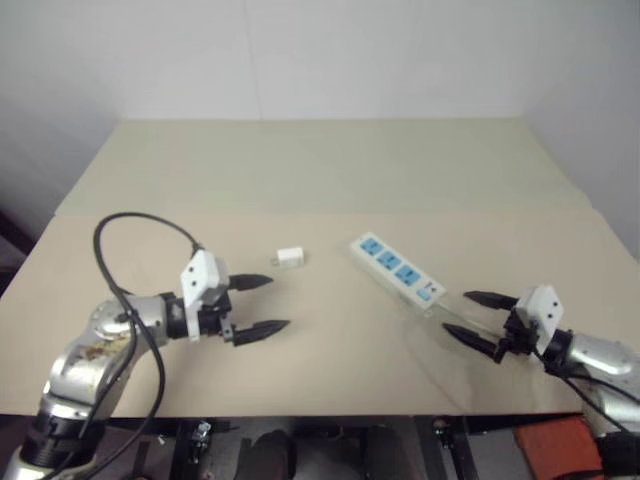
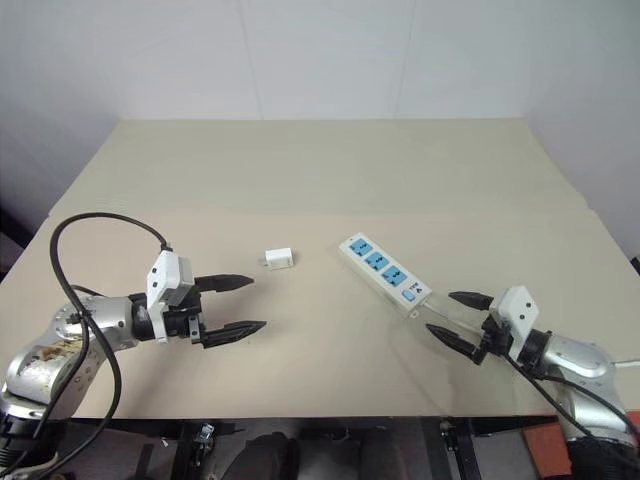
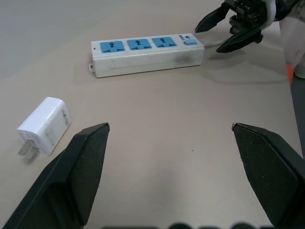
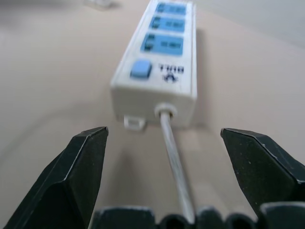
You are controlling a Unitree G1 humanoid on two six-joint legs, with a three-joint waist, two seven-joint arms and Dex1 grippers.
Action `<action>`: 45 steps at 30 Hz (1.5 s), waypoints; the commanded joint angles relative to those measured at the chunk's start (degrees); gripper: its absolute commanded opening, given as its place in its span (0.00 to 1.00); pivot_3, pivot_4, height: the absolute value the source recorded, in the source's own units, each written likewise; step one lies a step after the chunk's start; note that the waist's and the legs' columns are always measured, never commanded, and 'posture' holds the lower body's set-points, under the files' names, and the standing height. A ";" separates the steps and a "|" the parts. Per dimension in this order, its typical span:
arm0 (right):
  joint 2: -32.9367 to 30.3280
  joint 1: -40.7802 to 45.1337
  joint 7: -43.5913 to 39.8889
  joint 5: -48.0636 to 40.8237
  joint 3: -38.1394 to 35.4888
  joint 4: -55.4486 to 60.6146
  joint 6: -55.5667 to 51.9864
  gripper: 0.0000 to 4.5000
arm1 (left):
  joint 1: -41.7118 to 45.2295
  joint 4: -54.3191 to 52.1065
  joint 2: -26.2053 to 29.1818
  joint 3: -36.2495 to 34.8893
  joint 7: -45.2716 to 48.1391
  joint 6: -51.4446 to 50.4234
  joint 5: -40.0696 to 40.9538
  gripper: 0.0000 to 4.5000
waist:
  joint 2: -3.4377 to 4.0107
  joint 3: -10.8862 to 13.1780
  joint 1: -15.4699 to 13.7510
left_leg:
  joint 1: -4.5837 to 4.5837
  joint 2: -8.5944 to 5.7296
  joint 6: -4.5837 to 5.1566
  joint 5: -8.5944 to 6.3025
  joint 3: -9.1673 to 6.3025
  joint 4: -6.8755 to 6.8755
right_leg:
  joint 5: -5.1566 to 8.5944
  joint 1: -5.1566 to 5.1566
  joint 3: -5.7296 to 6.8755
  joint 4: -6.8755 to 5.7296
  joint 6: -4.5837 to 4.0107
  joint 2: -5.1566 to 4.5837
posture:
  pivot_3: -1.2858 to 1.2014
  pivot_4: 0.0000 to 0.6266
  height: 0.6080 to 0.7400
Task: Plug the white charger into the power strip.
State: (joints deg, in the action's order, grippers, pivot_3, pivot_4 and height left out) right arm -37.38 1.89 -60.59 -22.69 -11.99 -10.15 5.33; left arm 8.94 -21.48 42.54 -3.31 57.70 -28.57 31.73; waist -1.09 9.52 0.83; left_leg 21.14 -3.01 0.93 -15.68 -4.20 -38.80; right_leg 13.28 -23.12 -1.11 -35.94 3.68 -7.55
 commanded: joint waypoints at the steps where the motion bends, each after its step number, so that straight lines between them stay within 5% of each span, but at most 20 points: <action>1: 2.46 -0.13 3.79 1.12 -0.32 1.62 2.07 0.99 | 0.58 -1.08 0.65 -1.22 1.29 1.20 1.03 1.00 | 0.00 0.00 0.00 | 0.00 -0.01 0.00 0.00 0.00 0.00 | 0.00 0.00 0.00 0.00 0.00 0.00 | 0.52 0.24 1.00; 9: 9.15 3.07 11.53 4.04 0.34 -2.38 4.01 0.99 | 0.24 -0.44 0.92 -0.79 1.60 2.00 -0.46 1.00 | 0.02 0.00 0.24 | 0.00 -0.01 -0.01 0.00 0.01 0.00 | 0.00 -0.03 -0.01 -0.02 -0.01 0.01 | 0.52 0.24 1.00; 17: 12.17 3.06 8.63 2.30 2.69 -0.88 5.08 0.99 | 0.36 -0.54 0.67 -0.68 1.88 2.47 -0.48 1.00 | 0.02 0.00 0.72 | -0.04 0.04 -0.01 0.00 0.01 0.01 | 0.00 -0.02 -0.02 -0.04 -0.01 0.06 | 0.52 0.24 1.00; 38: 12.11 13.75 9.89 4.70 2.07 -14.11 6.28 0.99 | -1.26 -2.79 -0.24 -0.40 -1.30 1.90 -0.47 1.00 | 0.02 0.00 0.90 | -0.05 0.04 -0.01 0.01 0.01 0.00 | -0.01 -0.02 -0.04 -0.06 -0.01 0.06 | 0.52 0.24 1.00; 45: 11.59 15.18 3.69 3.83 3.49 -15.44 8.19 0.99 | -1.36 -3.03 -0.82 -0.14 -1.48 2.23 -0.07 1.00 | 0.02 0.00 0.92 | -0.05 0.04 -0.01 0.00 0.01 0.01 | -0.01 -0.03 -0.04 -0.06 -0.01 0.06 | 0.52 0.24 1.00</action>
State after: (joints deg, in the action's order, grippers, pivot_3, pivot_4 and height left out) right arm -25.54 16.16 -55.08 -18.22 -9.21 -25.66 12.16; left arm 7.24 -22.84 42.06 -3.14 56.40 -27.30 31.16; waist -1.06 9.52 1.75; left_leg 21.10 -2.97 0.92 -15.68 -4.19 -38.78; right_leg 13.27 -23.15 -1.15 -36.00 3.67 -7.48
